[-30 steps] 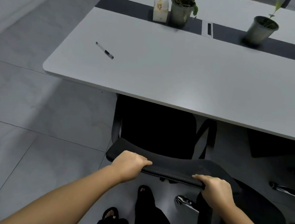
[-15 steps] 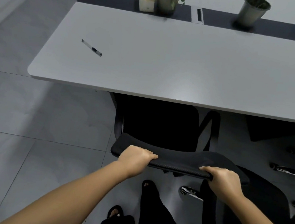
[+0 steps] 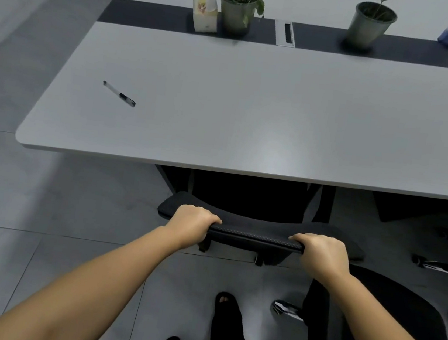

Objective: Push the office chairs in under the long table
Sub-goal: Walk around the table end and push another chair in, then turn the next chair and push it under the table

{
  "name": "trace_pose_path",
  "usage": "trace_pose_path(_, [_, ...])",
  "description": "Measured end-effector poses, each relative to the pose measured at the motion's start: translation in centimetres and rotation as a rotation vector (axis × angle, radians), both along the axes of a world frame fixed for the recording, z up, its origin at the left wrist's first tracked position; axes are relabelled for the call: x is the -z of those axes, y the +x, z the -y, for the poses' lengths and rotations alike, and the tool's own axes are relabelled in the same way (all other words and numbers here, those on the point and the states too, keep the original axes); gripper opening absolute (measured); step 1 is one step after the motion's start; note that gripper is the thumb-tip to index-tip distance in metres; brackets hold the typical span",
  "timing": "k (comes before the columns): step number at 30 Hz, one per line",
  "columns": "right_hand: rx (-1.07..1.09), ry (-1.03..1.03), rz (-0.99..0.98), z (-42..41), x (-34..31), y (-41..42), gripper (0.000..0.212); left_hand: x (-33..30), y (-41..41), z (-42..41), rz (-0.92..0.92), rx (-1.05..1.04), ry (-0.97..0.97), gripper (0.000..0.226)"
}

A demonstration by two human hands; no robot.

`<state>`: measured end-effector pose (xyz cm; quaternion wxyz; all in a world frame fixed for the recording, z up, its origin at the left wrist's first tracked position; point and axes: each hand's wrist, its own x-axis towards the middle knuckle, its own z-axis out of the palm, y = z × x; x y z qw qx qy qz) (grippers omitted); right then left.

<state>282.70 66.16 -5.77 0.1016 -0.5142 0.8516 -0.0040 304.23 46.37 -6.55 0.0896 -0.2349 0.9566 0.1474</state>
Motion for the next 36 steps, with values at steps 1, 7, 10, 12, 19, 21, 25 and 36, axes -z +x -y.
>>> trace_pose_path(1, [-0.009,-0.003,-0.001,0.7,-0.1,-0.6,0.036,0.0,-0.5,0.4,0.007,-0.007,-0.007,0.045])
trace_pose_path(7, [-0.101,0.102,0.019,5.3,0.0,-3.6,0.038,-0.3,-2.3,3.2,0.005,-0.075,-0.017,0.037])
trace_pose_path(10, [-0.136,0.117,0.041,8.0,0.0,-4.2,0.036,-0.7,-2.3,4.8,0.021,-0.115,-0.025,0.038])
trace_pose_path(12, [-0.164,0.117,0.042,9.3,0.0,-4.4,0.035,-0.8,-2.3,5.8,0.012,-0.133,-0.032,0.038])
trace_pose_path(19, [-0.170,0.092,0.016,10.1,0.6,-5.5,0.034,-1.3,-3.0,7.1,-0.041,-0.068,-0.047,0.034])
trace_pose_path(21, [-0.171,0.094,-0.001,9.9,0.6,-5.3,0.033,-1.5,-3.0,6.9,-0.018,-0.070,-0.042,0.031])
trace_pose_path(25, [-0.156,0.119,0.037,8.9,0.6,-4.4,0.037,-1.9,-2.7,6.2,0.104,-0.084,-0.014,0.034])
trace_pose_path(36, [0.137,-0.265,0.375,-1.8,-7.9,5.0,0.065,-7.2,2.7,-0.4,-0.224,0.037,0.005,0.050])
